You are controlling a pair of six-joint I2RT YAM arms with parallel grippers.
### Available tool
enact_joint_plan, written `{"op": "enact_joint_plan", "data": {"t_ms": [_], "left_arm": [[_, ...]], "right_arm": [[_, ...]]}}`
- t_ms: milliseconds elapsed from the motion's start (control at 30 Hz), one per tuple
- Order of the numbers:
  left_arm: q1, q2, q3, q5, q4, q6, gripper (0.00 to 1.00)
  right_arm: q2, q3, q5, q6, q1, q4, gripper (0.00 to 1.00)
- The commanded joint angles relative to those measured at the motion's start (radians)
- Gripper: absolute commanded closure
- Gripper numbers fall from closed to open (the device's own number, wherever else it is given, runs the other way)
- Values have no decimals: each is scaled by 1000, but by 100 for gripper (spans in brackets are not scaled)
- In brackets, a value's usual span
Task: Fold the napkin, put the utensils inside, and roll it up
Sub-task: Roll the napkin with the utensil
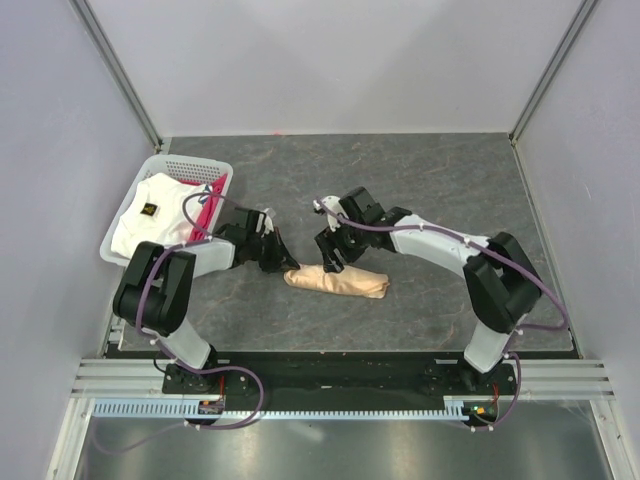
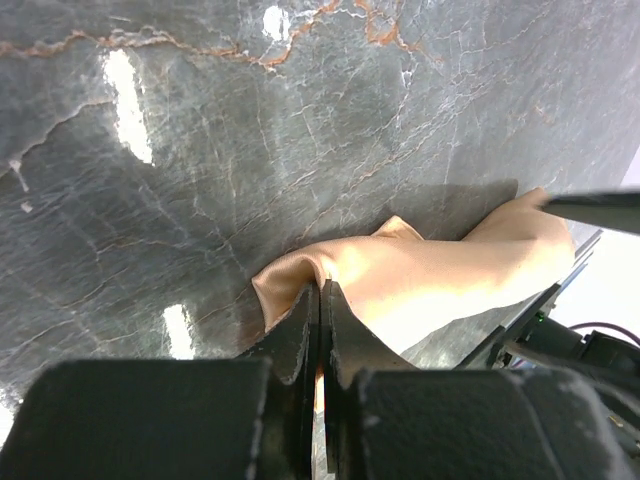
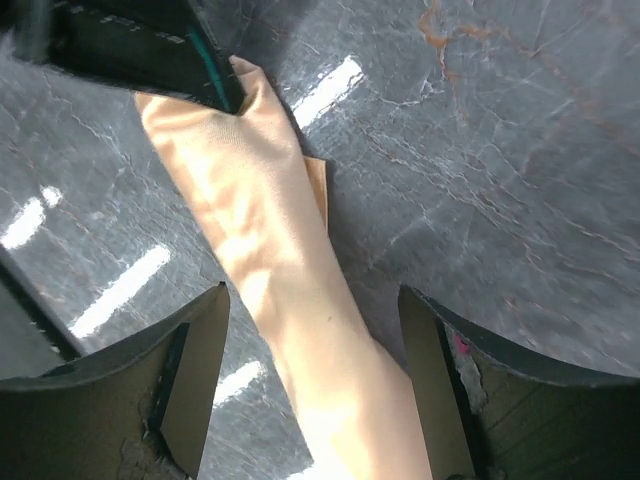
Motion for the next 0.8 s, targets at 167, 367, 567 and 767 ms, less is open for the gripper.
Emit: {"op": "enact_joint_plan", "data": {"t_ms": [167,367,567,767], "left_arm": [[-3,61,93,15,-112,50,98],[-3,76,118,24,-130,59,98],[-3,84,130,22,-145,65,98],[-3,91,142,24,-153,73,98]], "right_arm": [[-119,-137,493,-158,268,64,21],[-80,-154,603,-228,332,108,21],[-85,-146,611,-280,358,137,21],[-48,-146,614,-329,361,139,21]]}}
